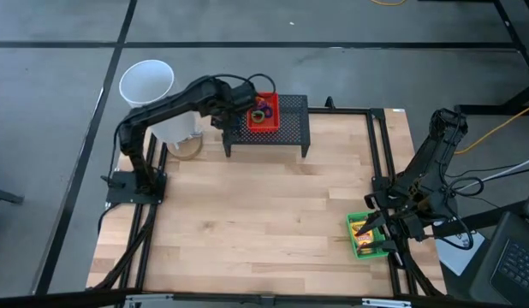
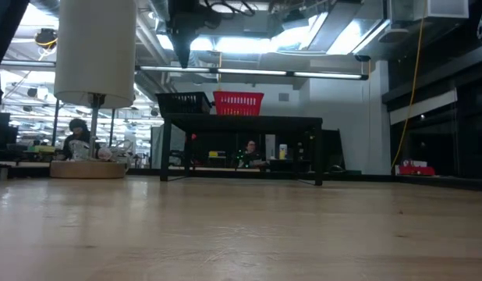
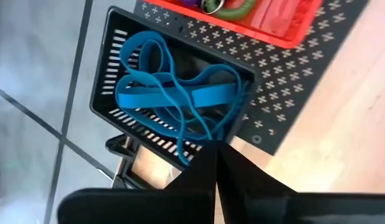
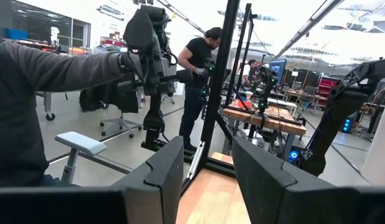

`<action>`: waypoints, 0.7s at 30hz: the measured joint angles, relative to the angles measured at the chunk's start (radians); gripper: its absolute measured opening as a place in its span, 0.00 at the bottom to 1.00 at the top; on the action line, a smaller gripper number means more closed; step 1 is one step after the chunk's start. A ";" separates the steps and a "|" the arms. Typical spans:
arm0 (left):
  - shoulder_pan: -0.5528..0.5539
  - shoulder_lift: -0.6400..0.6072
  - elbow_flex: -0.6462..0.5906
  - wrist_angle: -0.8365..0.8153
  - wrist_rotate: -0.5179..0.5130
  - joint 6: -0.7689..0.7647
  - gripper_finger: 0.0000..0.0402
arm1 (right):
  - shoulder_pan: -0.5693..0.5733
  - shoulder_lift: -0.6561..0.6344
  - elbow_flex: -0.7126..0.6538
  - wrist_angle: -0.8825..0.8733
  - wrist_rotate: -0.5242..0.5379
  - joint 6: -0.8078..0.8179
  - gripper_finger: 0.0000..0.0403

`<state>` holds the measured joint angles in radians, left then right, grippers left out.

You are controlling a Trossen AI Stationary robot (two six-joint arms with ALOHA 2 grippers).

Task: Pick & Place Office Desk Supplies
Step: Adjust the black bin on the shelf

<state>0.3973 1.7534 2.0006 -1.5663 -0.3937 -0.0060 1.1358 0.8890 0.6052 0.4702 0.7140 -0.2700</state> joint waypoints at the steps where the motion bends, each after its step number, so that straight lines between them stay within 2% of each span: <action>1: 0.006 0.006 0.000 0.003 -0.001 0.006 0.00 | 0.000 0.000 0.000 0.000 0.000 0.000 0.34; 13: 0.032 0.100 0.000 0.073 0.013 0.064 0.00 | 0.000 0.000 0.000 0.000 0.000 -0.002 0.34; 21: 0.059 0.117 0.000 0.103 0.024 0.081 0.01 | 0.000 0.000 0.000 0.000 0.000 -0.003 0.34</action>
<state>0.4562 1.8706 2.0003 -1.4636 -0.3700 0.0750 1.1358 0.8890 0.6052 0.4702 0.7139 -0.2733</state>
